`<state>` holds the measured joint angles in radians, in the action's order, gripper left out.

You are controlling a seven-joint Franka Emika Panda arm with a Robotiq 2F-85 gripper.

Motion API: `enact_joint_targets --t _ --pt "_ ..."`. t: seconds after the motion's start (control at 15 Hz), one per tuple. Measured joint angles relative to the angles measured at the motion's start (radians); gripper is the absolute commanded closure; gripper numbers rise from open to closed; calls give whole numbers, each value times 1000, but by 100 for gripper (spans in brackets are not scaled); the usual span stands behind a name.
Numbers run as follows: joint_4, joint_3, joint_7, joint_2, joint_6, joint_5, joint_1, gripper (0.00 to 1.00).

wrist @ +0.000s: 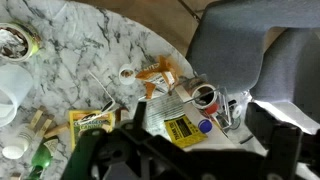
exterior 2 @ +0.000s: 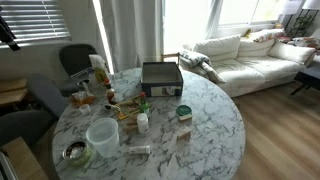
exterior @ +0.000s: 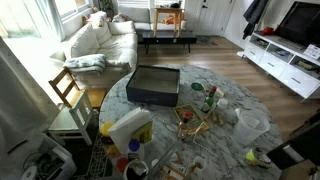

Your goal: Move the glasses to the left

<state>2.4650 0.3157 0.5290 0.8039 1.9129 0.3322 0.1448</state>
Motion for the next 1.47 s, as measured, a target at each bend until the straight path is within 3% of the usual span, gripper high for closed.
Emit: enact_joint_targets --t 0.47,0.6,1.13,1.47 --pt "0 0 0 0 0 0 0 0" --pt "12 13 52 -5 13 -26 -33 0" --pt "221 55 312 -120 304 -149 -216 0" --pt "249 55 410 -208 398 -169 -253 0"
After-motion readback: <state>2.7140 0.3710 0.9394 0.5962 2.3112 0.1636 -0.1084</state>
